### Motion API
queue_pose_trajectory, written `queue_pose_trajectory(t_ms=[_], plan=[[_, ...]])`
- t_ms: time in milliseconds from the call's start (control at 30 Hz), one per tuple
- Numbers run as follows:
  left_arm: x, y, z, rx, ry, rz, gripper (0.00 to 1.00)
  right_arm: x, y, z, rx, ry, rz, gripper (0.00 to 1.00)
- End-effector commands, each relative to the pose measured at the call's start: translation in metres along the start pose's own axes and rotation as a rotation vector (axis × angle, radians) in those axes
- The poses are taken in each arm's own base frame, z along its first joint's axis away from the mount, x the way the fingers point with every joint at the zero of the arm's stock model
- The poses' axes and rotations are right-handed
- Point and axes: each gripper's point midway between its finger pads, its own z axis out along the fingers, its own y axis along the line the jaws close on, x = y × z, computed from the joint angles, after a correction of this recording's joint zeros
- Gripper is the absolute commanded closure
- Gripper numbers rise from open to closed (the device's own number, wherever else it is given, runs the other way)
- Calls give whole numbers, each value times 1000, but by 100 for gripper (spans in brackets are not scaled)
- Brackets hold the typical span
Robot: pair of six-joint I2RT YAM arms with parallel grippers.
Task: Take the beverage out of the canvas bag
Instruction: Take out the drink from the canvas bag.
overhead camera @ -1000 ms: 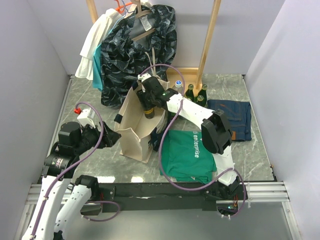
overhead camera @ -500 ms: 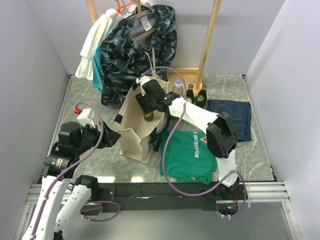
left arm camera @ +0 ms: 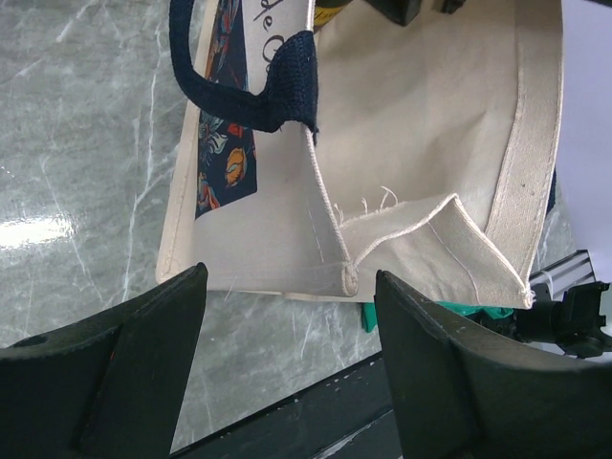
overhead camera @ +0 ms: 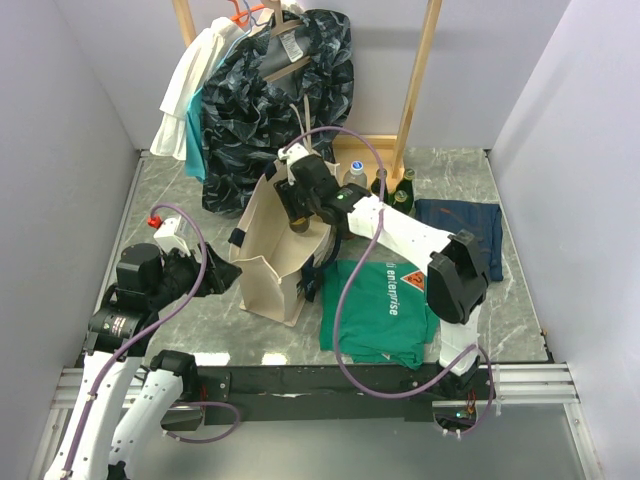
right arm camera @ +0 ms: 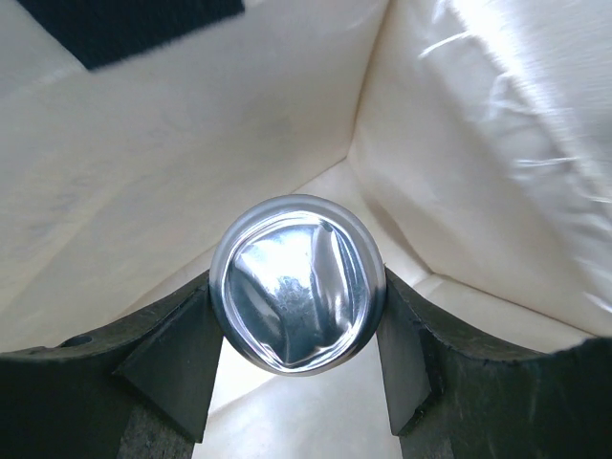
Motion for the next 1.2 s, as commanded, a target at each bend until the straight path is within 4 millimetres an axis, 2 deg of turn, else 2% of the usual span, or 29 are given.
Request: queue_pose_trajectory(t_ms=[0,167,567,800,1000,1167], plan=[[-2,-4,-1,19,-9,3,24,-87,-9,-53,25,-262,52,100],[-2,-3,-1,13,-13,-1,24,-98,-11,-64,26,-301,67,100],[-3,-2,-1,11,-15,-1,24,-108,-15,-83,31,-341,86,100],[-3,-3,-2,13,-17,1,23,-117,-16,-102,17,-382,101,100],[-4,-1,-2,5,-23,-6,19,-128,-15,-111,5,-389,95,100],[-6,-2,-5,3,-43,-5,7,-134,-15,-125,-6,-415,103,100]])
